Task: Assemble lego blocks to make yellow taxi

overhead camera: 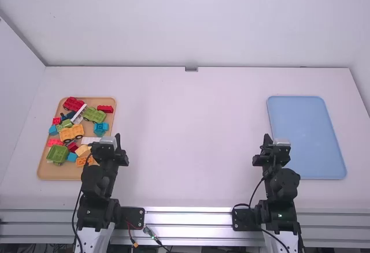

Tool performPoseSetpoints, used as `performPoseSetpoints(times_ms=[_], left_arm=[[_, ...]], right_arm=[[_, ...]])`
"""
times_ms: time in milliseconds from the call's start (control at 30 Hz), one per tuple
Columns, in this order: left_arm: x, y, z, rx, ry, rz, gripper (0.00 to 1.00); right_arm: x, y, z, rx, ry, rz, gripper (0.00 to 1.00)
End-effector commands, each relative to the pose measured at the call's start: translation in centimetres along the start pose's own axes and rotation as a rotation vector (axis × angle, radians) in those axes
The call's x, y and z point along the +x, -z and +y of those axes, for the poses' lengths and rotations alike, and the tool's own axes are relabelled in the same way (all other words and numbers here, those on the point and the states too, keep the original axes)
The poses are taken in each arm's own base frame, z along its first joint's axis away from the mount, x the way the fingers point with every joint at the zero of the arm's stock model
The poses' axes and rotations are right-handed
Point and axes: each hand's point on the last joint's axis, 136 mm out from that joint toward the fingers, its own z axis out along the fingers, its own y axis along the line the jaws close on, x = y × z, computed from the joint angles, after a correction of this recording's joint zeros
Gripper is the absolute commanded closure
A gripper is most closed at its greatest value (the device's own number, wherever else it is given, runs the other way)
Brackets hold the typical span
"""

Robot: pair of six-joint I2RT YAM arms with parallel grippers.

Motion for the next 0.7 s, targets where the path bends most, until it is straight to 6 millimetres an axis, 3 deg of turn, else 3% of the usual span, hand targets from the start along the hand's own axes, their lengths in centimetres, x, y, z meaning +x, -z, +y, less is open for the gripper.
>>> performPoseSetpoints(times_ms=[0, 467, 667], left_arm=[[0.0, 0.0, 0.0, 0.0, 0.0, 0.0, 1.0], [-0.8, 0.1, 0.6, -0.032, 0.003, 0.039, 0.92], [-1.5, 0.1, 2.2, -0.122, 0.002, 0.106, 0.83]], right_arm=[[0.0, 0.0, 0.0, -0.001, 0.002, 0.0, 1.0], [-1.2, -0.1, 0.0, 0.0, 0.007, 0.019, 0.92], [-2.5, -0.4, 0.0, 0.0, 0.015, 0.056, 0.83]])
